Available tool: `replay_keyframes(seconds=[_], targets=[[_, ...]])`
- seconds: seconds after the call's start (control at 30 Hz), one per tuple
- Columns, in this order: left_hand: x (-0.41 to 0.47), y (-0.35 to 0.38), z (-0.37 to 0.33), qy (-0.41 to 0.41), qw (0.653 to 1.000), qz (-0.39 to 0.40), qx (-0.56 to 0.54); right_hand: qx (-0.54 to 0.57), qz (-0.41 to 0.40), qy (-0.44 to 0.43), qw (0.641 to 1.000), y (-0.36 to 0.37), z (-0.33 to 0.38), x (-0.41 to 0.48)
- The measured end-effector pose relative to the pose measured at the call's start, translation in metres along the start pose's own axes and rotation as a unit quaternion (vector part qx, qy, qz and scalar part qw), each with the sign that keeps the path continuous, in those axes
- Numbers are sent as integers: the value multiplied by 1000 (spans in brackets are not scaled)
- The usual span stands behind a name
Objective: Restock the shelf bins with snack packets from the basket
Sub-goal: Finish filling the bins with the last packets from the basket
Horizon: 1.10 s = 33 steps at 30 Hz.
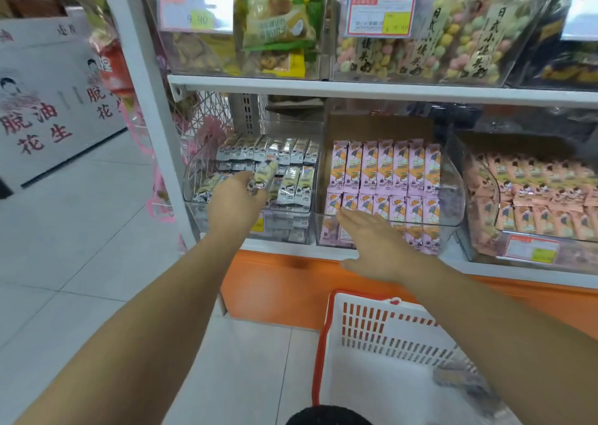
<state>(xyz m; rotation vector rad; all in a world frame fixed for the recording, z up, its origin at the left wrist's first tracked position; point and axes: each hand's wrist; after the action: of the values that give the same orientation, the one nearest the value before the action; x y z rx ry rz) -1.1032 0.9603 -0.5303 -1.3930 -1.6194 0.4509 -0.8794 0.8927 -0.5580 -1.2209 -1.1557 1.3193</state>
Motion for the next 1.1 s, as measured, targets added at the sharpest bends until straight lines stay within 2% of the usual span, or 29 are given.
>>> replay_keyframes(seconds=[0.13, 0.43, 0.47, 0.53, 0.6, 0.67, 0.7, 0.77, 0.83, 0.97, 1.03, 1.1], targets=[[12, 20, 2, -36, 998, 56, 5, -1, -4, -4, 1000, 2, -1, -1], [20, 24, 8, -9, 989, 145, 41, 6, 0, -11, 1000, 1, -4, 1], [17, 23, 6, 1, 990, 127, 54, 11, -1, -14, 1000, 0, -4, 0], [3, 24, 3, 57, 996, 40, 60, 53, -28, -28, 998, 3, -7, -6], [-22, 28, -2, 142, 988, -61, 7, 123, -119, -59, 984, 12, -11, -18], [-52, 38, -9, 212, 972, -89, -46, 182, -179, -70, 964, 28, -17, -34], [-67, 47, -10, 237, 967, -71, -59, 207, -186, -62, 959, 40, -22, -42], [-93, 73, -12, 262, 962, 4, -73, 238, -140, -18, 961, 67, -36, -56], [-112, 105, -11, 253, 958, 108, -73, 242, -44, 47, 968, 97, -59, -68], [-130, 156, -12, 205, 928, 311, -21, 151, 132, 166, 966, 164, -124, -90], [-131, 174, -14, 210, 911, 356, 1, 101, 214, 209, 949, 191, -156, -99], [-130, 190, -18, 226, 900, 372, 18, 102, 261, 253, 926, 211, -180, -106]])
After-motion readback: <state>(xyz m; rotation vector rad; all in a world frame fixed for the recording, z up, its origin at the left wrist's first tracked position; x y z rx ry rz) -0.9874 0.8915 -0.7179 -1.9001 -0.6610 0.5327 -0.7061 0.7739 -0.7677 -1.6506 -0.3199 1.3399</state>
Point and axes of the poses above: each hand's wrist, its own x-axis towards the middle knuckle, its own y-axis out of the palm, z = x × y, and after that the axes turned 13 degrees about y, right-handed
